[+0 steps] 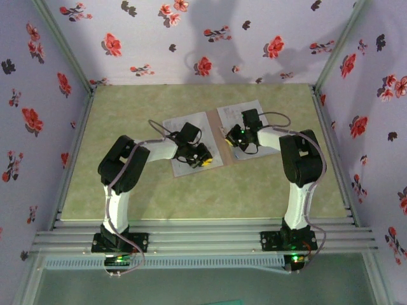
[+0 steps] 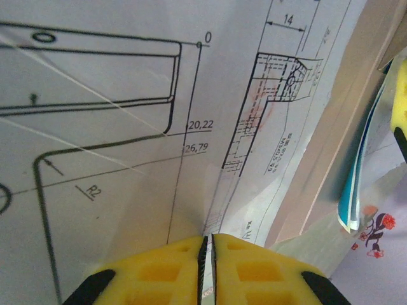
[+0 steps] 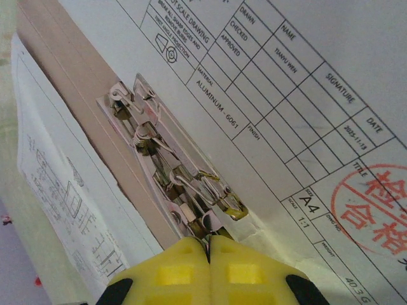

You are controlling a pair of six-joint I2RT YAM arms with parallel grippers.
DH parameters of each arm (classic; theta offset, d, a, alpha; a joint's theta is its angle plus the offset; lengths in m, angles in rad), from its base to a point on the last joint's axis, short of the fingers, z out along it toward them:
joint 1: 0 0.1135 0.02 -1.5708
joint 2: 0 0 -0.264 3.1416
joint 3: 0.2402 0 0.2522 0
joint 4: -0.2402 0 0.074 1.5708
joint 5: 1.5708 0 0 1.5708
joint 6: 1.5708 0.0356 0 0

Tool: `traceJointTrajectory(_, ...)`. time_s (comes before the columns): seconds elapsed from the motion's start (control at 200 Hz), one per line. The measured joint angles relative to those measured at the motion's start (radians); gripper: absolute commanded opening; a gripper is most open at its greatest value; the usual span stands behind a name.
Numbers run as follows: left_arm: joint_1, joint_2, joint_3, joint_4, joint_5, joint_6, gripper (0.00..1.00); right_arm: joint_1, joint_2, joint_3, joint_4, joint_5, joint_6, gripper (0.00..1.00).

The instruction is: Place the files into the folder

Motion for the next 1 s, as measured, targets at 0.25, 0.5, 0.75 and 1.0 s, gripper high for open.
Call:
traceJointTrajectory(0.25,0.000,0.000,-0.001,0.001,0.001,-0.003,0.13,0.000,0.006,0.026,-0.040,0.005,-0.019,0.00)
traceJointTrajectory(0.5,0.000,0.000,-0.001,0.001,0.001,-0.004,0.13,0.007,0.018,0.059,-0.093,0.023,-0.037,0.00)
traceJointTrajectory(0.75,0.002,-0.001,0.018,-0.003,0.006,-0.018,0.25,0.019,0.018,0.070,-0.109,0.053,-0.044,0.00)
traceJointTrajectory(1.0,0.031,0.037,0.241,-0.061,-0.019,-0.039,0.29,0.024,0.019,0.074,-0.111,0.066,-0.045,0.00)
